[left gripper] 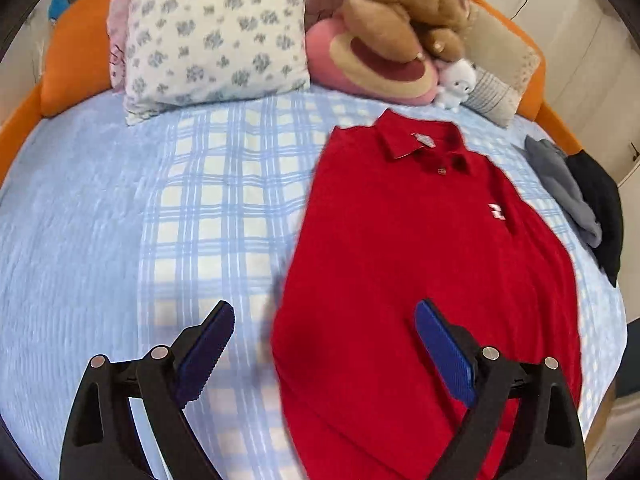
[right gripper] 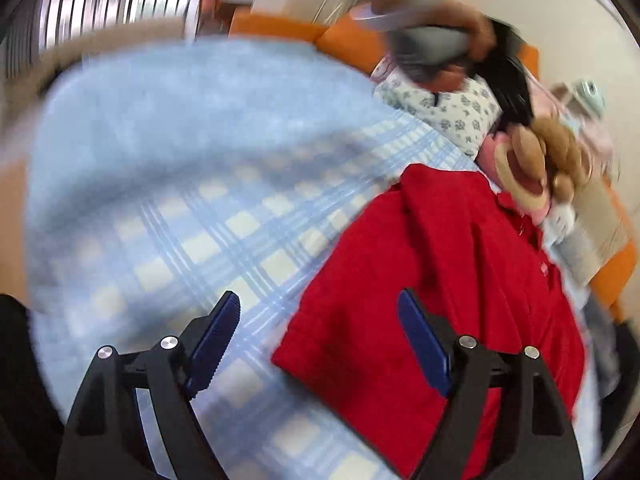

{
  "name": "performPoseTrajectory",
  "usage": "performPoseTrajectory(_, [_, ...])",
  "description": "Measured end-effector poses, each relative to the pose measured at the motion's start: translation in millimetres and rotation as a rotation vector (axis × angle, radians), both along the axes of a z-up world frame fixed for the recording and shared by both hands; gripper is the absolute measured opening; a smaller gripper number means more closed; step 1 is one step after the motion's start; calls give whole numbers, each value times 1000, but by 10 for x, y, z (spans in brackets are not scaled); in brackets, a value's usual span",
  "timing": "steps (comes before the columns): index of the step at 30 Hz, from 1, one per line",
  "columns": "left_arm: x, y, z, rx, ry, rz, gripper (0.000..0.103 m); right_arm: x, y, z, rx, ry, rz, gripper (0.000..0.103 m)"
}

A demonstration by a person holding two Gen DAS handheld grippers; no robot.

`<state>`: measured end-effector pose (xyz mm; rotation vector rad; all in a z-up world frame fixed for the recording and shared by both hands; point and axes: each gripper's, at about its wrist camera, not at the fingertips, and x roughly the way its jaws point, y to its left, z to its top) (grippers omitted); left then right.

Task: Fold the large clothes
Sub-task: 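Grasp the shirt side edge with the right tool and fold it inward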

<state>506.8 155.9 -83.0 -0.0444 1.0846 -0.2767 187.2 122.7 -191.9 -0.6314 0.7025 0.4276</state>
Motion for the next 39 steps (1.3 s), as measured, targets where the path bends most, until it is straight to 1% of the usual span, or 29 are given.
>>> performPoseTrajectory(2, [234,38,-204,-15,22,-9,93,144,163,-284,-111,50,-3,79])
performPoseTrajectory(3, [340,45,-275,-13,29,-11,93,170,195,-402,-173,37,-13,79])
performPoseTrajectory(4, [439,41,-371,-9,35,-13,93,214,220,-532,-263,-17,-34,79])
performPoseTrajectory(5, [535,42,-464,-22,42,-13,93,240,210,-594,-305,-59,-44,80])
performPoseTrajectory(6, [618,48,-530,-39,48,-13,93,259,189,-610,-305,-69,-47,82])
performPoseTrajectory(7, [726,38,-615,-86,55,-14,93,329,116,-591,-283,-71,-59,85])
performPoseTrajectory(8, [810,13,-673,-105,61,-20,93,388,56,-574,-272,-70,-73,90])
performPoseTrajectory(10, [990,-97,-772,-79,57,-23,93,484,-19,-537,-235,-42,-88,89])
performPoseTrajectory(11, [1074,-166,-811,-67,54,-23,93,522,-47,-537,-213,-19,-83,86])
performPoseTrajectory(12, [1148,-225,-839,-76,55,-26,93,531,-59,-526,-200,-7,-72,83])
performPoseTrajectory(13, [1235,-306,-872,-93,62,-39,93,538,-71,-537,-179,5,-64,77])
performPoseTrajectory(14, [1312,-394,-898,-90,60,-46,93,537,-75,-553,-160,18,-47,71])
performPoseTrajectory(16, [1429,-550,-941,-57,62,-66,93,538,-72,-561,-142,20,-36,70])
performPoseTrajectory(19, [1603,-734,-1041,37,79,-73,93,582,-67,-552,-133,24,-32,70])
performPoseTrajectory(20, [1651,-775,-1088,55,93,-71,93,592,-62,-561,-133,22,-32,70])
performPoseTrajectory(22, [1707,-839,-1194,64,134,-75,93,589,-33,-574,-129,16,-34,70])
performPoseTrajectory(23, [1722,-866,-1249,65,153,-77,91,588,-31,-581,-126,11,-34,70])
performPoseTrajectory(25, [1722,-870,-1273,53,142,-62,90,591,-41,-586,-116,11,-34,68])
performPoseTrajectory(26, [1722,-858,-1274,39,142,-53,86,583,-47,-586,-108,14,-31,66])
performPoseTrajectory(28, [1716,-839,-1251,37,131,-36,74,564,-55,-578,-93,18,-30,61])
performPoseTrajectory(29, [1710,-828,-1234,45,129,-29,64,555,-54,-575,-85,21,-28,57])
performPoseTrajectory(30, [1716,-812,-1209,48,138,-14,50,546,-57,-570,-79,18,-27,54])
performPoseTrajectory(31, [1720,-799,-1187,50,143,-2,39,534,-70,-553,-67,14,-30,48])
performPoseTrajectory(32, [1725,-780,-1155,61,151,12,17,525,-94,-529,-55,9,-34,40])
performPoseTrajectory(33, [1731,-763,-1131,58,160,21,11,522,-137,-489,-33,3,-39,37])
performPoseTrajectory(34, [1724,-745,-1090,46,165,29,10,525,-178,-454,-15,1,-41,30])
performPoseTrajectory(35, [1711,-762,-1046,60,158,28,10,538,-248,-402,11,-2,-48,28])
performPoseTrajectory(37, [1681,-801,-989,96,142,32,10,560,-362,-309,58,1,-57,26])
performPoseTrajectory(39, [1665,-823,-923,109,131,64,10,568,-493,-184,116,-3,-72,26])
